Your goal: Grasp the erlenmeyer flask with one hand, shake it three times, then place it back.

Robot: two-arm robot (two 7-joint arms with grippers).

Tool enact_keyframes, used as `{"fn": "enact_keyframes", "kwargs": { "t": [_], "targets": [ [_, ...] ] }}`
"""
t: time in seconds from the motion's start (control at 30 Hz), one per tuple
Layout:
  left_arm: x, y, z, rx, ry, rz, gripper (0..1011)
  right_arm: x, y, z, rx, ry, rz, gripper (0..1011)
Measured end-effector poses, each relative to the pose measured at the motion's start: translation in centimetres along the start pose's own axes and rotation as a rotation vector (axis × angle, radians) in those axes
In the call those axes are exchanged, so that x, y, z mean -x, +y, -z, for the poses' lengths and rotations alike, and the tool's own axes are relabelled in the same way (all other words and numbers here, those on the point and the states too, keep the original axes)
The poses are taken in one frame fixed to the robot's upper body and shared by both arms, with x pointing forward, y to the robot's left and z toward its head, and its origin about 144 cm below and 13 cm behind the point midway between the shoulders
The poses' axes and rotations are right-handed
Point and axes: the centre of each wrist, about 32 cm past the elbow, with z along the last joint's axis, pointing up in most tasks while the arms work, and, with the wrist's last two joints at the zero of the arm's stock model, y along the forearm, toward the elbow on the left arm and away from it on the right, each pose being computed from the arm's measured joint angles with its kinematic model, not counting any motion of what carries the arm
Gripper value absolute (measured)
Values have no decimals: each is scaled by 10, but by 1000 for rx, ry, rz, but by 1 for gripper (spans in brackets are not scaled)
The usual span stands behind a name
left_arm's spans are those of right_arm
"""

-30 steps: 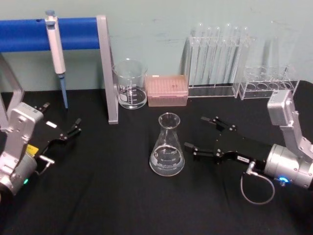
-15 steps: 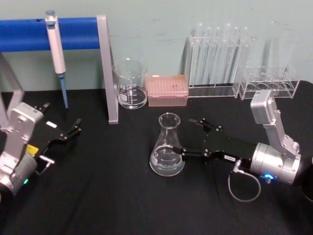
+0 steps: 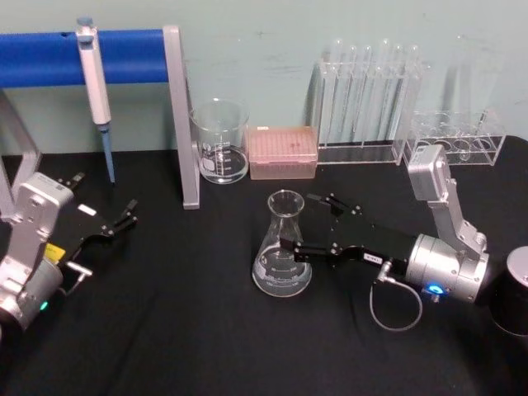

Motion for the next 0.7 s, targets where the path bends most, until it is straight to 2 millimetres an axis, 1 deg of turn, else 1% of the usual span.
{"fn": "enact_keyframes", "kwargs": {
  "t": [0.43, 0.7],
  "targets": [
    [0, 0, 0, 0, 0, 0, 1001, -3, 13, 3, 1, 14, -8, 1000],
    [0, 0, 0, 0, 0, 0, 1001, -4, 16, 4, 1, 19, -10, 1000]
  ]
}}
